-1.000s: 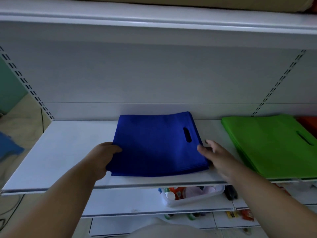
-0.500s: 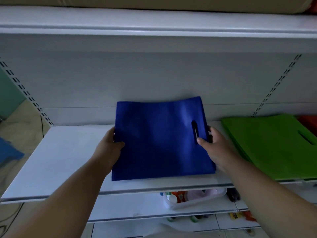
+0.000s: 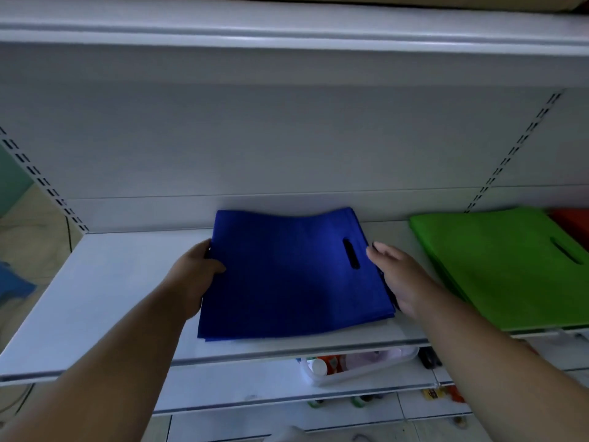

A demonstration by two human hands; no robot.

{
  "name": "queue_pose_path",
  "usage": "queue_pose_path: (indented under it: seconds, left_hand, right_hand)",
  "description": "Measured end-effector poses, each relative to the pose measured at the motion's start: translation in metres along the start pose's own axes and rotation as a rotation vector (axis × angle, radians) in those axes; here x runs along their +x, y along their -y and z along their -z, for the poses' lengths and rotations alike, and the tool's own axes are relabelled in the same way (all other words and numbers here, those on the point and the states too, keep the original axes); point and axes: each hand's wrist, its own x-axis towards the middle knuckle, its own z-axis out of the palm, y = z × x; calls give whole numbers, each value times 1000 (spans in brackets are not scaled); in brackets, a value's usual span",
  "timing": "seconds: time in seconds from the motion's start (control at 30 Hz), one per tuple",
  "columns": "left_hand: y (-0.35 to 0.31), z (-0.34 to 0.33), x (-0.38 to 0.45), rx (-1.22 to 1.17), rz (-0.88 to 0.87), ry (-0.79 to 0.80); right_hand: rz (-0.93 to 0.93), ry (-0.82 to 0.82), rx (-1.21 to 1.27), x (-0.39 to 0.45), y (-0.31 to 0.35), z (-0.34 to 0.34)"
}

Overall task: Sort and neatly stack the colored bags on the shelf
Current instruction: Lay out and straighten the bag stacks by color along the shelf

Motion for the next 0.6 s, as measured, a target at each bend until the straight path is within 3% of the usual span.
queue_pose_path:
  seconds: [0.27, 0.37, 0.6]
  left_hand:
    - [2, 5, 0, -150, 0, 18]
    - [27, 25, -23, -202, -35, -16]
    - [63, 11, -65, 39, -189, 57]
  right_hand:
    - [-26, 122, 40, -6, -11, 8]
    - [99, 122, -214, -42, -3, 4]
    - [207, 179, -668, -82, -23, 11]
